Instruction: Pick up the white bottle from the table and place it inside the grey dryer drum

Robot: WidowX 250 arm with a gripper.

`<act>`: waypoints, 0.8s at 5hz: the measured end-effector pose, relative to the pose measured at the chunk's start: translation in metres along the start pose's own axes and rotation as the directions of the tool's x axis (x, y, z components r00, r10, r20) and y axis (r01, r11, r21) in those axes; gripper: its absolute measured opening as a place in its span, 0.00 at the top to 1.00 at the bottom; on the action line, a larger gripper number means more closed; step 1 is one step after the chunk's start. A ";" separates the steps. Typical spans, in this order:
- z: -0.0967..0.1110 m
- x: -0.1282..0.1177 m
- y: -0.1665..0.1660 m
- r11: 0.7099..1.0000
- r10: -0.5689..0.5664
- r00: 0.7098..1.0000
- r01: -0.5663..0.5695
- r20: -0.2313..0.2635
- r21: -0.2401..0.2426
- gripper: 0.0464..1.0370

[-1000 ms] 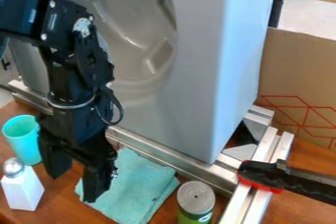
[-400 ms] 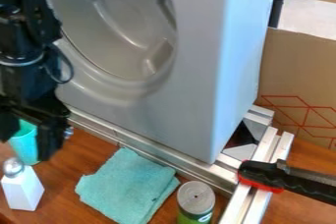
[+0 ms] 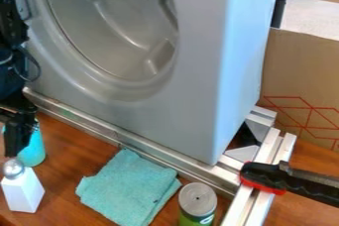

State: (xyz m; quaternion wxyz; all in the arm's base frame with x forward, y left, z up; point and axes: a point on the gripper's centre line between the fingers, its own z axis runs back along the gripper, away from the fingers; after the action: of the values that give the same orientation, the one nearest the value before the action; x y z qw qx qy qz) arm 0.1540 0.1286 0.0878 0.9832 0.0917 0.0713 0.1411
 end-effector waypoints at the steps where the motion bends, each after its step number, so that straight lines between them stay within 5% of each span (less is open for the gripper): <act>1: -0.009 0.005 0.008 0.998 -0.061 0.998 0.061 0.035 -0.017 0.04; 3: -0.029 0.006 -0.006 0.984 -0.132 0.988 0.140 0.082 -0.107 0.04; 4: -0.037 0.005 -0.019 0.964 -0.183 0.973 0.207 0.144 -0.169 0.04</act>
State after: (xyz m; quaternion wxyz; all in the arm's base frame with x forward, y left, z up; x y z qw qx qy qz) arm 0.1576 0.1185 0.0477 0.9990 0.0022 0.0042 0.0434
